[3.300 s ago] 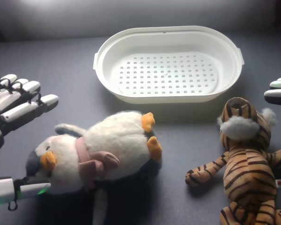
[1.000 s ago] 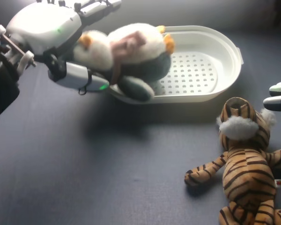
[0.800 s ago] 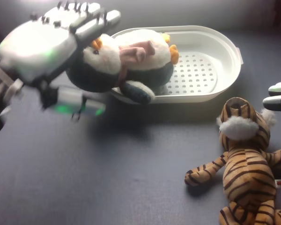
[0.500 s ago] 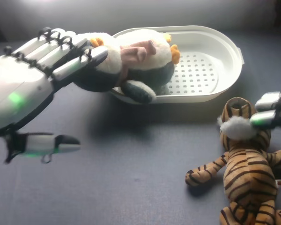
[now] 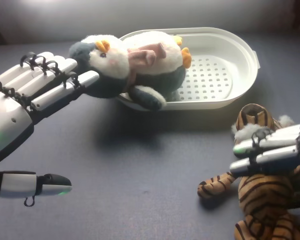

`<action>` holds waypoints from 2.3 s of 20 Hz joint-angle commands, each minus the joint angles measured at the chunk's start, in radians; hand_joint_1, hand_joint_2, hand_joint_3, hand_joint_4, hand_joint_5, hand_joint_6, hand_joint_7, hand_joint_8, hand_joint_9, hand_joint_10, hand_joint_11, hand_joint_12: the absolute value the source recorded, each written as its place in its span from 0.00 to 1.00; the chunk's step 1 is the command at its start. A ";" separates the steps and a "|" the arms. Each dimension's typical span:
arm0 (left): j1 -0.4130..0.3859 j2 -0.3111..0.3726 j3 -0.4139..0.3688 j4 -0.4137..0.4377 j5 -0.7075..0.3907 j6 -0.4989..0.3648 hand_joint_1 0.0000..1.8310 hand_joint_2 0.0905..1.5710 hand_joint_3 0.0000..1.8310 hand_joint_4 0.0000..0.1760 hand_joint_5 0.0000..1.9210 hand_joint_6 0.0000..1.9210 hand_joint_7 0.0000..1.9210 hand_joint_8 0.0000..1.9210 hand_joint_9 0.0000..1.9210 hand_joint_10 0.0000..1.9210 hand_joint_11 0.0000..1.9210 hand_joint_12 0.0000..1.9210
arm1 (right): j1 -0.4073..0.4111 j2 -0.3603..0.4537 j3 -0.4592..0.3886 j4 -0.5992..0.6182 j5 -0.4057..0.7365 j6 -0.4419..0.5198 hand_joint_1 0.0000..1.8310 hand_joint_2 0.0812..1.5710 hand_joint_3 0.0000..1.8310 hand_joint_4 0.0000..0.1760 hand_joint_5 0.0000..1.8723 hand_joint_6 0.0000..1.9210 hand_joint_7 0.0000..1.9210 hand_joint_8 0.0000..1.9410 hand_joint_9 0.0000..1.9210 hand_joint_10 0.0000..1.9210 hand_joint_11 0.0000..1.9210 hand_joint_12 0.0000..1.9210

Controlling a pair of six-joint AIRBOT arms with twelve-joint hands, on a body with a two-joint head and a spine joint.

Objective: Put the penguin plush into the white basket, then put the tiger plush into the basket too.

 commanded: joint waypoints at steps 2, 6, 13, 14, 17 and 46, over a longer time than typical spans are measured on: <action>-0.004 -0.002 0.004 -0.006 -0.122 -0.003 0.42 0.48 0.00 0.98 0.00 0.00 0.00 0.00 0.00 0.00 0.01 0.01 | 0.026 -0.015 0.013 0.018 0.038 0.011 0.70 0.72 0.00 0.62 0.24 0.01 0.17 0.00 0.21 0.01 0.25 0.04; 0.000 -0.004 0.004 -0.006 -0.122 -0.003 0.42 0.49 0.00 0.87 0.00 0.00 0.00 0.00 0.00 0.00 0.00 0.01 | 0.052 -0.036 0.042 0.015 -0.015 0.003 0.73 0.77 0.00 0.00 0.41 0.53 0.36 0.72 0.38 0.78 0.28 0.51; 0.028 -0.007 0.002 -0.017 -0.153 -0.003 0.42 0.49 0.00 0.87 0.00 0.00 0.00 0.00 0.00 0.00 0.01 0.01 | 0.068 0.027 -0.012 0.228 0.322 -0.104 0.67 0.72 0.00 0.00 0.57 0.43 0.38 0.71 0.37 0.54 0.33 0.73; 0.028 -0.008 0.002 -0.019 -0.154 -0.003 0.42 0.49 0.00 0.87 0.00 0.00 0.00 0.00 0.00 0.00 0.01 0.01 | 0.068 0.027 -0.008 0.276 0.370 -0.132 0.67 0.72 0.00 0.00 0.57 0.43 0.38 0.71 0.37 0.54 0.33 0.73; 0.028 -0.009 0.004 -0.020 -0.155 -0.003 0.43 0.49 0.00 0.88 0.00 0.00 0.00 0.00 0.00 0.00 0.01 0.01 | 0.135 0.012 0.041 0.367 0.399 -0.178 0.67 0.72 0.00 0.00 0.49 0.49 0.47 0.66 0.45 0.30 0.30 0.58; 0.031 -0.028 0.024 -0.050 -0.230 -0.099 0.48 0.50 0.00 1.00 0.00 0.00 0.00 0.00 0.00 0.00 0.00 0.00 | 0.006 -0.037 0.025 0.538 0.466 -0.115 0.37 0.78 0.00 0.59 0.18 0.00 0.13 0.00 0.08 0.00 0.03 0.05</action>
